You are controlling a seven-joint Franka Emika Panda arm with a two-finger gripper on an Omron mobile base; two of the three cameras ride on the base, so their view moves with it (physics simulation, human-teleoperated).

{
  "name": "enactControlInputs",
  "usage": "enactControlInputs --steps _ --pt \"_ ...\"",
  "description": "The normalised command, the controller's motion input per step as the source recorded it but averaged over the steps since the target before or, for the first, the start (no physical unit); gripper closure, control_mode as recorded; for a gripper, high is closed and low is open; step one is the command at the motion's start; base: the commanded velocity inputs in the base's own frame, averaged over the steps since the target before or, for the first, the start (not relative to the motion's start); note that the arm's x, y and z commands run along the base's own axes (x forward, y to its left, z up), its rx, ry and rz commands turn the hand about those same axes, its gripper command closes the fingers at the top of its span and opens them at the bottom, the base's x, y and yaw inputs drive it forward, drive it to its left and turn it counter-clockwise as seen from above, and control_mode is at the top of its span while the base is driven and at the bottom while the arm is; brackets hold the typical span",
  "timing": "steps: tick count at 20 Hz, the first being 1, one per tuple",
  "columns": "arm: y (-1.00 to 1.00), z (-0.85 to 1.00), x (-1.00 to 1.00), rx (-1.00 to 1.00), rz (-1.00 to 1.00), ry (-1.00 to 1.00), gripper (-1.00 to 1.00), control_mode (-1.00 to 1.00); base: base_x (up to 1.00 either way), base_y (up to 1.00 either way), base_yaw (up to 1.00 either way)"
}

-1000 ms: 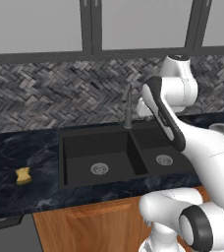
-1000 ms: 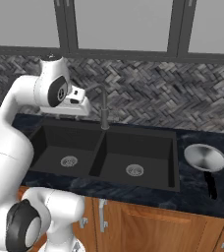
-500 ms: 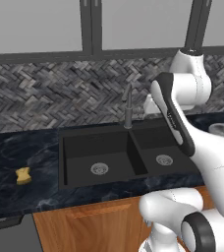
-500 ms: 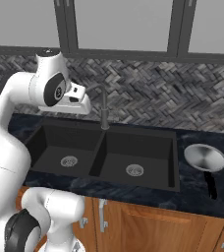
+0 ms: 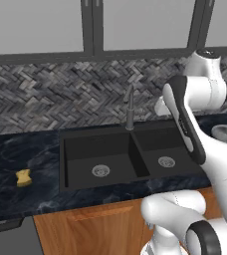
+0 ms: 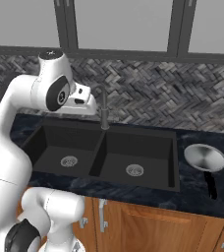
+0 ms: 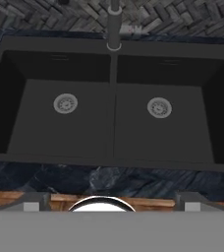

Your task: Pick the pan and sponge and place them into the sink. Then turn on the water.

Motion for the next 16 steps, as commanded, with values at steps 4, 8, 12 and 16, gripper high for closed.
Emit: enactControlInputs --steps 4,8,12,16 --pt "-0.35 0.16 -0.17 -0.02 0.03 0.0 -1.0 -1.0 0.0 0.0 0.0" --pt "-0.38 0.08 -0.13 -0.02 0.04 -0.01 -1.0 -1.0 0.0 0.0 0.0" --pt "-0.39 0.01 -0.13 -0.01 0.05 0.0 -1.0 -1.0 0.0 0.0 0.0" --pt "-0.42 -0.04 -0.1 0.0 0.03 0.0 -1.0 -1.0 0.0 0.0 0.0"
